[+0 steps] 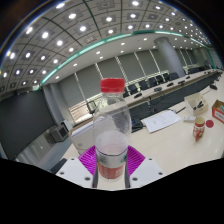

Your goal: Pour water

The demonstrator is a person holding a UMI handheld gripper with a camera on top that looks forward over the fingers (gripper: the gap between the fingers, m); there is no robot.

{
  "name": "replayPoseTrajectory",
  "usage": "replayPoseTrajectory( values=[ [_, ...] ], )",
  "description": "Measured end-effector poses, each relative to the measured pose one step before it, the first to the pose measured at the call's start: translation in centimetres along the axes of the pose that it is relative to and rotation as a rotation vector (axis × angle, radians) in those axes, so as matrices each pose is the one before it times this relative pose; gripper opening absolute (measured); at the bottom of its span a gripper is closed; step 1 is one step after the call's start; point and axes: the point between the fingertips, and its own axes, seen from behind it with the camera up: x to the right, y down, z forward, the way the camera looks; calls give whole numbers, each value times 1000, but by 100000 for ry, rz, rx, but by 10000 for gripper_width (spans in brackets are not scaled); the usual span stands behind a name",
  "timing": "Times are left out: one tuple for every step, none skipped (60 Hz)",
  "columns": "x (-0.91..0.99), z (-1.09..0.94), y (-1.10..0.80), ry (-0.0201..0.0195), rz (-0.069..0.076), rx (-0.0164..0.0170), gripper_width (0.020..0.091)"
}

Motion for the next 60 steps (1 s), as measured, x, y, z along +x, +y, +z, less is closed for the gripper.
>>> replayPoseTrajectory(
  values=[
    [342, 141, -1086, -1735, 4078, 684, 363],
    [323, 194, -1054, -1969, 4183, 599, 362],
    [278, 181, -1078, -1970, 4279, 584, 362],
    [-251, 210, -868, -1405, 3971, 665, 362],
    [820, 519, -1113, -1903, 3933, 576, 361],
    [381, 196, -1083, -1754, 4073, 435, 362],
    [413, 240, -1046, -1736, 4153, 283, 362],
    [456, 223, -1029, -1748, 4401, 129, 361],
    [459, 251, -986, -1678, 4771, -2, 361],
    [505, 192, -1022, -1505, 5081, -78, 363],
    [544, 163, -1051, -1317, 5230, 35, 362],
    [-62, -9, -827, -982, 5113, 378, 362],
    [452, 122, -1129, -1305, 5118, 255, 362],
    [587, 333, -1169, -1497, 4948, 273, 362],
    [429, 93, -1139, -1407, 5111, 365, 362],
    [458, 105, -1149, -1171, 5191, 443, 360],
    [503, 85, -1139, -1089, 5136, 581, 360],
    [544, 151, -1105, -1093, 4988, 516, 361],
    [508, 165, -1022, -1134, 4872, 398, 362],
    [442, 93, -999, -1159, 4783, 346, 360],
    [-102, -433, -780, -728, 4938, 359, 360],
    [159, -192, -799, -605, 4839, 410, 359],
    [990, 847, -885, -453, 3881, 572, 358],
    [505, 150, -938, -462, 4127, 191, 359],
    [499, 141, -888, -471, 3904, 224, 359],
    [462, 106, -915, -364, 3871, 398, 361],
    [412, 96, -875, -416, 3924, 541, 361],
    [314, 87, -767, -534, 3908, 412, 360],
    [-109, -621, -453, -578, 4192, -23, 358],
    [467, 443, -714, -746, 3910, 371, 361],
    [246, 42, -651, -686, 4084, 414, 362],
    [263, 72, -645, -596, 4003, 415, 360],
    [278, 88, -562, -575, 3905, 179, 359],
    [294, 78, -638, -450, 3854, 442, 360],
    [329, 26, -740, -197, 3449, 974, 359],
    [441, 38, -814, 212, 3230, 1213, 360],
    [-177, -790, -574, 419, 3059, 684, 361],
    [519, 767, -728, 97, 2337, 588, 359],
    [201, -9, -507, -101, 2190, 380, 360],
    [213, -40, -432, -115, 1889, 394, 359],
    [151, -131, -430, 89, 1386, 539, 359],
    [158, -112, -391, 191, 1106, 490, 360],
    [72, -95, -306, 71, 1009, 250, 360],
    [-37, -222, -383, -41, 1330, -42, 358],
    [124, -11, -124, 76, 565, 67, 359],
    [279, 529, -425, 313, 349, 141, 360],
    [61, 16, -61, 248, 270, 43, 359],
    [88, 4, -106, 223, 330, -10, 360],
    [65, 13, -102, 249, 473, -229, 360],
    [73, 11, -69, 213, 408, -242, 359],
    [65, 22, -100, 204, 125, -136, 361],
    [-194, -650, 209, 382, 58, -205, 361],
    [221, 518, -135, 643, -475, -236, 360],
    [12, 134, -43, 529, -551, -280, 359],
    [-7, 107, -1, 538, -863, -335, 359],
    [-11, 117, 19, 598, -1415, -446, 359],
    [20, 149, 41, 775, -2055, -465, 359],
    [-41, 70, 103, 871, -2437, -500, 361],
    [-311, -1096, 677, 821, -2576, -523, 360],
    [31, 100, -48, 724, -3297, -567, 361]
  ],
)
